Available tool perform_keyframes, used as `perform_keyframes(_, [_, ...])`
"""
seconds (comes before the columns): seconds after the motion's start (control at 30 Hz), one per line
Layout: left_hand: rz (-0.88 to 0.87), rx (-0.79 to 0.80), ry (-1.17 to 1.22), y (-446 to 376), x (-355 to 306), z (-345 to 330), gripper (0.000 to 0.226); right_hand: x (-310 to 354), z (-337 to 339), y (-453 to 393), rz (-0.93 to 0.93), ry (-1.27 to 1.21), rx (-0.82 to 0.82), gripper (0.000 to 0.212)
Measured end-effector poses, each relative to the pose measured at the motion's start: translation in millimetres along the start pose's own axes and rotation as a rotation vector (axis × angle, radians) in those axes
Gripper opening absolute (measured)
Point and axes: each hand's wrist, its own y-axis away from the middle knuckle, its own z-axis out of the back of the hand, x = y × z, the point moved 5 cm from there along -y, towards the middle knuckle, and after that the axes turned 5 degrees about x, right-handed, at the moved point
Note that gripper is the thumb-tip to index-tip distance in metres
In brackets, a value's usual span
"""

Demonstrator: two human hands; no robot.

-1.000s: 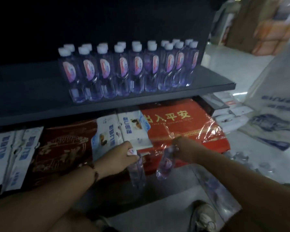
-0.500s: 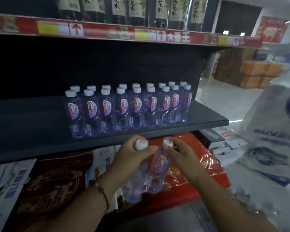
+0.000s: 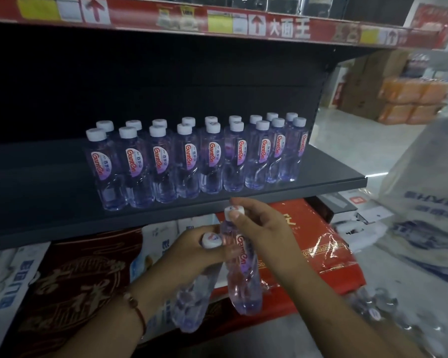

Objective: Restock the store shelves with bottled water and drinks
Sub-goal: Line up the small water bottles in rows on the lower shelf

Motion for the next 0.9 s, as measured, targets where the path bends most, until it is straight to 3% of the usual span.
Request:
perform_keyframes(0.17, [0.042,-0.058,0.084,2.0,-1.8,-1.2,0.013,-9.1,-6.5,-3.7,-0.073,-0.126,-0.007,0.053])
perform_keyframes(0.27, [0.046,-0.102,0.13,1.5,-4.8,1.4,0.019,-13.0,-0.5,-6.0,-0.123,-0.085,0.149,0.065])
perform_keyframes(0.37, [0.055,-0.152,0.23,-0.2,-0.9,11.0,0.038,-22.4,-4.5,5.9,-0.229,0.158,0.451,0.061])
perform_keyframes(0.47, [0.122,-0.203,0.333,-2.5,10.8,18.6,0.046,-33.1,-15.9,14.5,-0.249,0.268,0.43,0.045])
perform_keyframes(0.57, [0.178,-0.294,0.492,-3.1,16.0,31.1,0.066,-40.1,-26.5,22.9,-0.411,0.026,0.34,0.015])
perform_keyframes(0.63, [0.202,-0.426,0.607,2.9,15.8,49.5,0.059,-47.1,-31.5,30.0,-0.581,-0.196,0.301,0.014])
perform_keyframes(0.77, [0.209,-0.55,0.778,20.6,15.2,79.6,0.034,-57.7,-54.2,46.7,-0.803,-0.433,0.399,0.041])
perform_keyframes(0.9, [0.096,-0.576,0.713,41.6,16.9,85.1,0.039,-67.6,-94.2,56.0,-0.829,-0.615,0.422,0.068])
